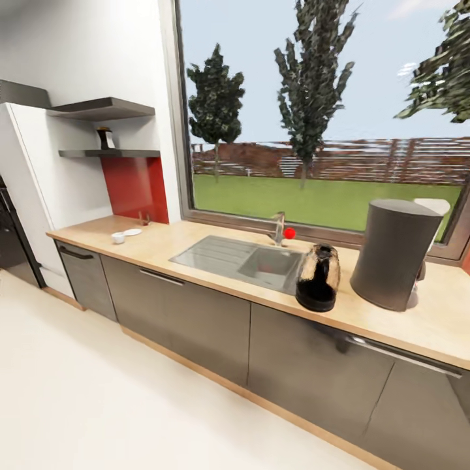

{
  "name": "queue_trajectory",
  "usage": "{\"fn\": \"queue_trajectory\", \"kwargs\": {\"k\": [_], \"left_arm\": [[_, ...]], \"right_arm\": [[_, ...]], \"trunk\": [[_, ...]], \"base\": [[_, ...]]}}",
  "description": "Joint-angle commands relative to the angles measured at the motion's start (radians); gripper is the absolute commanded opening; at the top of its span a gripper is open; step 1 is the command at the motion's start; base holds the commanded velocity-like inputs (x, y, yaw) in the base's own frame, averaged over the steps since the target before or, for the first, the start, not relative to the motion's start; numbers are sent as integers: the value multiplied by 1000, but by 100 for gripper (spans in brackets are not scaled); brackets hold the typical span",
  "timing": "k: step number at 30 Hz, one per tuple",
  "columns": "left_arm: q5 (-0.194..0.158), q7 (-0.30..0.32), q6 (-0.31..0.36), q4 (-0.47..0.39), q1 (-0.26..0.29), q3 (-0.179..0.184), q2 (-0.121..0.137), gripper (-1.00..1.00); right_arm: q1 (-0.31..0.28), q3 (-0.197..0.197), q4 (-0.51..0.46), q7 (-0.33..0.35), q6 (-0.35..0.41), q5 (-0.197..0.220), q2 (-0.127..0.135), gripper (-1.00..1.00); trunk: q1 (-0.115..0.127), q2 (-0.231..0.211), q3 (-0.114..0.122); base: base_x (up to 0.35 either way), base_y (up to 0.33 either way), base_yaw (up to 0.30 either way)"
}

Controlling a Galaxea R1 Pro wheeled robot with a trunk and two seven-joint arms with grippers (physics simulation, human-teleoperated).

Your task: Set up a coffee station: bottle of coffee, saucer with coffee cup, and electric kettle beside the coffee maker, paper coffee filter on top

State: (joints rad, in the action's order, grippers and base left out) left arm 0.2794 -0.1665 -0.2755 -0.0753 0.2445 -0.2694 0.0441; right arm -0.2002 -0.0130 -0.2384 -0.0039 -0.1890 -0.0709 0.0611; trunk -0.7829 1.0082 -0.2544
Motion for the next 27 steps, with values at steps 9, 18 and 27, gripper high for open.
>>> {"fn": "queue_trajectory", "kwargs": {"k": [9,18,27], "left_arm": [[11,-4,-4,2,1,-6,0,100],[11,-4,-4,2,1,-6,-1,100],[11,-4,-4,2,1,-5,-1,100]], "right_arm": [[-1,-1,1,-2,-3,-7,-7,100],[-1,-1,1,-2,-4,-7,-7,100],[-1,-1,33,-4,-4,-7,-8,100]], "trunk": [[-1,1,-1],[-1,1,-1],[-1,1,-1]], "base": [[256,221,145],[310,101,263],[328,4,271]]}}
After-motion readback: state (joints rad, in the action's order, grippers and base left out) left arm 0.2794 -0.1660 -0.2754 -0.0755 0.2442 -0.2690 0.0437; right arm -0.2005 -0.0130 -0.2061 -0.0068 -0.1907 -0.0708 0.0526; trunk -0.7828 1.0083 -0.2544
